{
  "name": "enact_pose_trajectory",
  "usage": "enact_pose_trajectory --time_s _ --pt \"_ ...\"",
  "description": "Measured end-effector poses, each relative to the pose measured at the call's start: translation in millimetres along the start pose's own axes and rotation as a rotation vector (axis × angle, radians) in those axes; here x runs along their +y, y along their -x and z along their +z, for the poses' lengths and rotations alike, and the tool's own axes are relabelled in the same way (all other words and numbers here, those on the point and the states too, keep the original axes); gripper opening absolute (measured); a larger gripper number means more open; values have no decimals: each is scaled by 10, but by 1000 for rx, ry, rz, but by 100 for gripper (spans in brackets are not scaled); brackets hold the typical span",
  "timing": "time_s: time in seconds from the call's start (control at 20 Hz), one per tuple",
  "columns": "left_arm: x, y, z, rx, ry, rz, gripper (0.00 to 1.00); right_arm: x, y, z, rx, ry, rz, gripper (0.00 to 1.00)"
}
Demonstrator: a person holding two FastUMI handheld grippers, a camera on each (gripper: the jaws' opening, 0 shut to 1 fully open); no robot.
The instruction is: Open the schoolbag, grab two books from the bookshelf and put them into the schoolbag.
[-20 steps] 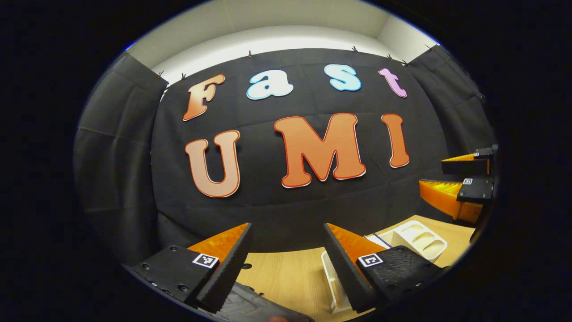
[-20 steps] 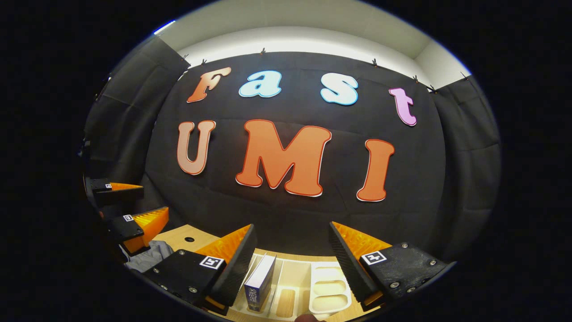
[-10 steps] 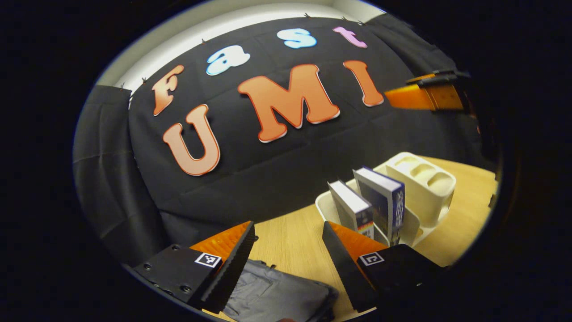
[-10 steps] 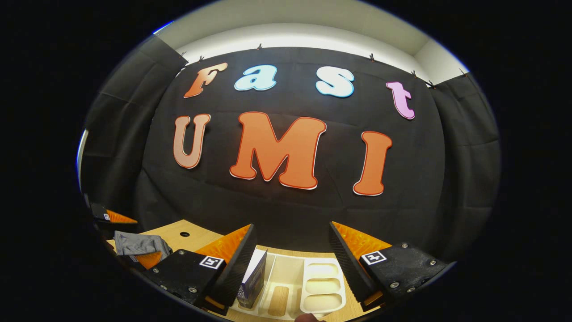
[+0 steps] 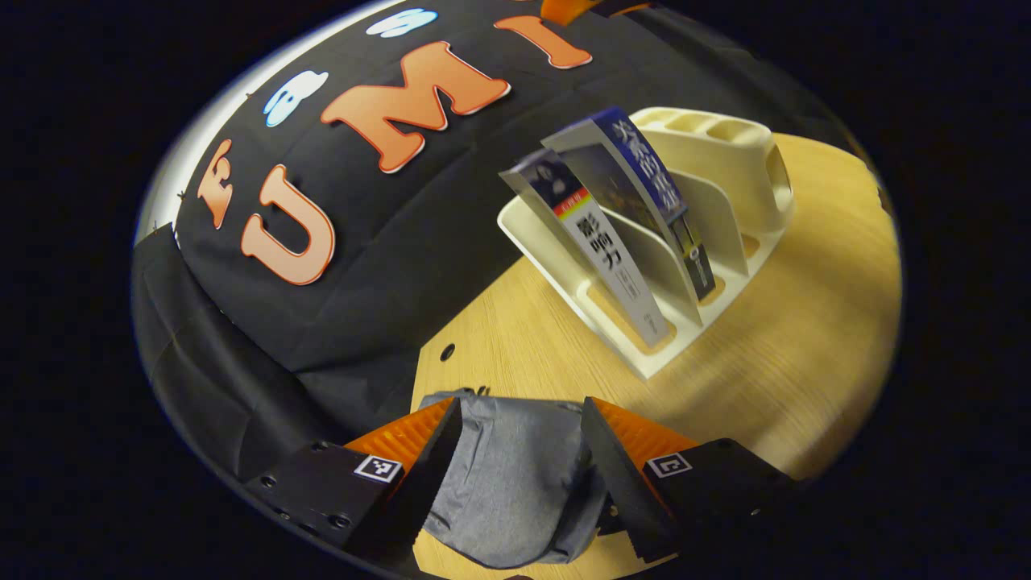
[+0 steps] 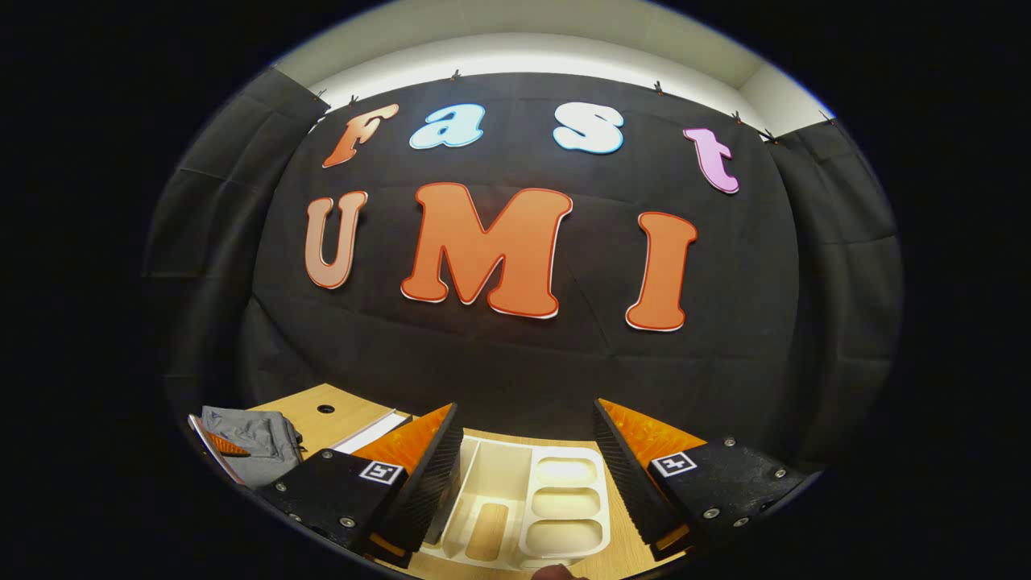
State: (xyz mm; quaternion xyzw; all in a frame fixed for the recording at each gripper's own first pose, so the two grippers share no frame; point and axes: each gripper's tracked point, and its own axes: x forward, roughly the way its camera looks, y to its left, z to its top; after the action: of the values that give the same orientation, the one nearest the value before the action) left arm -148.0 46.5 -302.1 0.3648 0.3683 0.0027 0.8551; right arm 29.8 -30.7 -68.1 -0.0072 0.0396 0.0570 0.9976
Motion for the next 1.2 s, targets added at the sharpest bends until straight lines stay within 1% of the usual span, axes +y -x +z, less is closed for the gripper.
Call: enact_pose_trajectory --time_s 0.15,0.3,0.35,0.45,0.5,0.55,0.6,0.65,0.7,0.8,0.85,1.0,1.05,1.1,1.15,1.2 --pt "-121 -45 -309 91 -30 1 94 -85 -29 -75 11 -5 -2 95" --pt "-174 -71 -481 137 -82 25 93 -153 -56 -101 14 -3 5 96" --pt "-169 -57 -553 152 -98 37 91 -158 -60 -106 13 -4 7 96" --pt "-111 -34 -654 176 -106 84 90 -182 -57 -119 13 -4 14 96" --pt "-62 -23 -709 187 -97 120 89 -191 -55 -129 14 -3 15 96" --pt "-4 -17 -758 204 -97 158 86 -201 -51 -142 16 -3 17 96" --pt "60 0 -749 211 -107 191 86 -205 -47 -155 19 -6 20 96" --pt "112 43 -720 198 -110 213 86 -208 -38 -169 25 -8 24 96" --pt "169 71 -666 178 -106 231 83 -203 -40 -177 25 -9 28 95" --pt "294 101 -614 162 -98 251 82 -194 -42 -170 28 -11 33 95" --pt "338 73 -628 169 -89 241 78 -174 -38 -174 31 -15 39 95" --pt "380 -148 -804 233 -35 180 77 -58 -96 -173 56 -25 49 95" --pt "379 -217 -843 242 -21 153 74 -25 -123 -190 72 -24 45 95" --pt "382 -287 -870 245 -13 132 72 61 -140 -188 85 -29 64 96" --pt "351 -321 -893 252 -5 98 66 149 -147 -173 95 -34 78 96" --pt "344 -355 -885 249 2 73 62 224 -164 -146 101 -33 84 96"
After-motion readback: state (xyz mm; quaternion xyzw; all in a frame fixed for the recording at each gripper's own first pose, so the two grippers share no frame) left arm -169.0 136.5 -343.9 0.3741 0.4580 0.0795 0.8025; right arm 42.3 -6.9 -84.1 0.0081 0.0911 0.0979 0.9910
